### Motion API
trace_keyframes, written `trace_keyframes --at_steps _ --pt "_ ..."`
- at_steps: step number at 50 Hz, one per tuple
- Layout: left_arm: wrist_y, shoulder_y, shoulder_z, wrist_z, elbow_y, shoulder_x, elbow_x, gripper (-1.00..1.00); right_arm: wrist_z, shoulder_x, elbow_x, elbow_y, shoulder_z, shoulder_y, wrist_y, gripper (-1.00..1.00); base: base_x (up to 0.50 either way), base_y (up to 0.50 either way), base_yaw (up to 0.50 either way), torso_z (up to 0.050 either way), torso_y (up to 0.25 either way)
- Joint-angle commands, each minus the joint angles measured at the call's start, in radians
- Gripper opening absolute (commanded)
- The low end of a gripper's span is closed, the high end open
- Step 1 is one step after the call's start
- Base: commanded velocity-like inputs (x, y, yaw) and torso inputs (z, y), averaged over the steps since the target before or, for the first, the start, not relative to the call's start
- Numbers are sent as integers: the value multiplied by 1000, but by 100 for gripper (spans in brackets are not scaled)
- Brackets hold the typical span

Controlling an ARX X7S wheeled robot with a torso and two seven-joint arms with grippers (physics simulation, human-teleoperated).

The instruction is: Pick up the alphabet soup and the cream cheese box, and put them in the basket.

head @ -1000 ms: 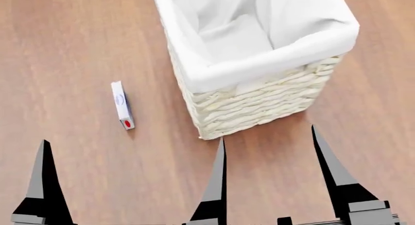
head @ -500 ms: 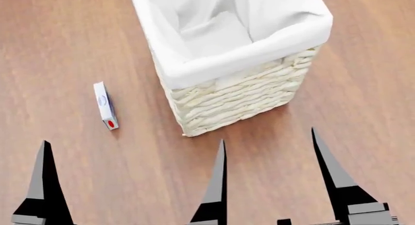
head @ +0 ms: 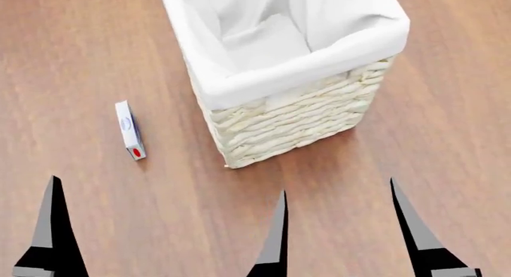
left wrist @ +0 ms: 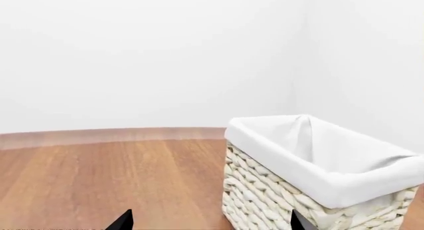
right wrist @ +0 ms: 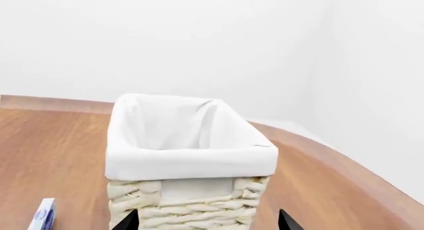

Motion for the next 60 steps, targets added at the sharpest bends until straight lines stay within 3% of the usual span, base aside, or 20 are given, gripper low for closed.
trace_keyframes --at_steps 1,12,17,21,37,60 --pt "7 1 1 -1 -2 -1 -6 100 23 15 44 -36 14 -87 19 100 0 0 0 0 0" --pt "19 6 -4 -3 -6 -4 -11 100 51 37 105 -46 33 -161 47 100 0 0 0 0 0" --pt "22 8 8 0 -11 -2 -7 100 246 205 278 -47 -39 -145 -30 100 0 0 0 0 0" --pt "25 8 6 0 -14 -3 -9 100 296 250 343 -44 -61 -146 -57 100 0 0 0 0 0" --pt "28 4 11 0 -21 -6 -16 100 319 285 477 -6 -10 -287 -121 100 0 0 0 0 0" --pt "52 25 5 -4 -24 -15 -20 100 354 318 498 9 -6 -386 -161 100 0 0 0 0 0"
